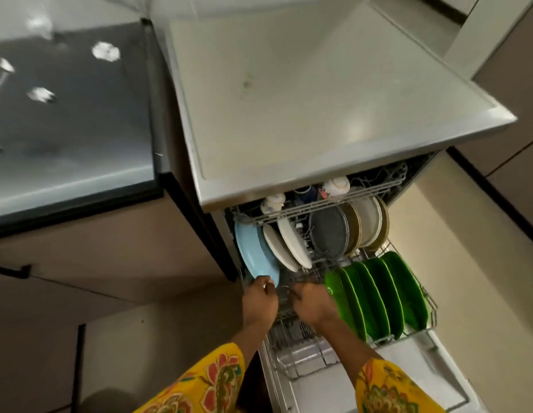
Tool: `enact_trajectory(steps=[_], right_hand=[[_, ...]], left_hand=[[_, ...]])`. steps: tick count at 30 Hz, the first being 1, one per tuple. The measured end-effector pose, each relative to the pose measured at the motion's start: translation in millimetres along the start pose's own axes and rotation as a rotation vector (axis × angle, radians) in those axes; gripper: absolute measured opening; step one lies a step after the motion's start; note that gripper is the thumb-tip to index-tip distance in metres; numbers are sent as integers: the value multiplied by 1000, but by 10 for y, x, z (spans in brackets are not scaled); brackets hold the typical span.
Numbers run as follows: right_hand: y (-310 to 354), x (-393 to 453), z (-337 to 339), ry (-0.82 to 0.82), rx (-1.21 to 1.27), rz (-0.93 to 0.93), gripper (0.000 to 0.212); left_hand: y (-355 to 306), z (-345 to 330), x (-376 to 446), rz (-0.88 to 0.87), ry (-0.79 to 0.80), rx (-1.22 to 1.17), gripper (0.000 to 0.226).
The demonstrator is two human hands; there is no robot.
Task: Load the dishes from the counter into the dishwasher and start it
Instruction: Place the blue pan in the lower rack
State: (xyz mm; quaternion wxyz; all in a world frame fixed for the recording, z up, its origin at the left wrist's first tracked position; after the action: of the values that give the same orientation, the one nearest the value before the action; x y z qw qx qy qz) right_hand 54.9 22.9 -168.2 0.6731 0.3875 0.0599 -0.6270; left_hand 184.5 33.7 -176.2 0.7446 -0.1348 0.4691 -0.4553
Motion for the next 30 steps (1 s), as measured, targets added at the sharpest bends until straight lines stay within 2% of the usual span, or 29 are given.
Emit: enact_trajectory(steps=[4,7,11,15,19,23,26,30], right_hand=[[412,-251,249,-41,35,84,49],[692,-402,351,-65,63,119,33],[1159,-602,454,-96,22,210,38],[1798,-758,583,-125,-63,374,30],[2570,-887,780,-213,-97,564,28],[3326,-959,883,-258,-108,716,27],[3816,-942,931,-287,-132,767,26],[4359,-802,942,-318,-141,758,29]], left_hand=[[-259,459,-320,-56,-80,-49,31],[-384,821,-550,-84,-158,-102,32],[-402,1268,-822,-115,-270,-146,30],[-342,1783,-1035,-152,-402,-222,27],[-323,2477,-1240,-251,-565,-338,24],[-258,3301,-1369,-304,-725,-333,28],[-136,3889,-1433,-274,-829,-329,33],[82,4516,-1452,-246,-870,-329,30]])
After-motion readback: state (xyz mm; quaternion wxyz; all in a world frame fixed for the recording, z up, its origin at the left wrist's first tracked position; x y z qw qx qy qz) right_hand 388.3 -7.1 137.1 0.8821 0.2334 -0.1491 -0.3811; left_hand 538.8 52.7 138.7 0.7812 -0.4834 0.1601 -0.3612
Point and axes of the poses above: each hand's wrist, its own x-axis towards the middle knuckle, its own z-axis out of the back of the hand, y = z × x, the point moved 7 cm from there along x, towards the middle knuckle, and after that the axes turned 7 degrees about y, right-handed, at the moved point
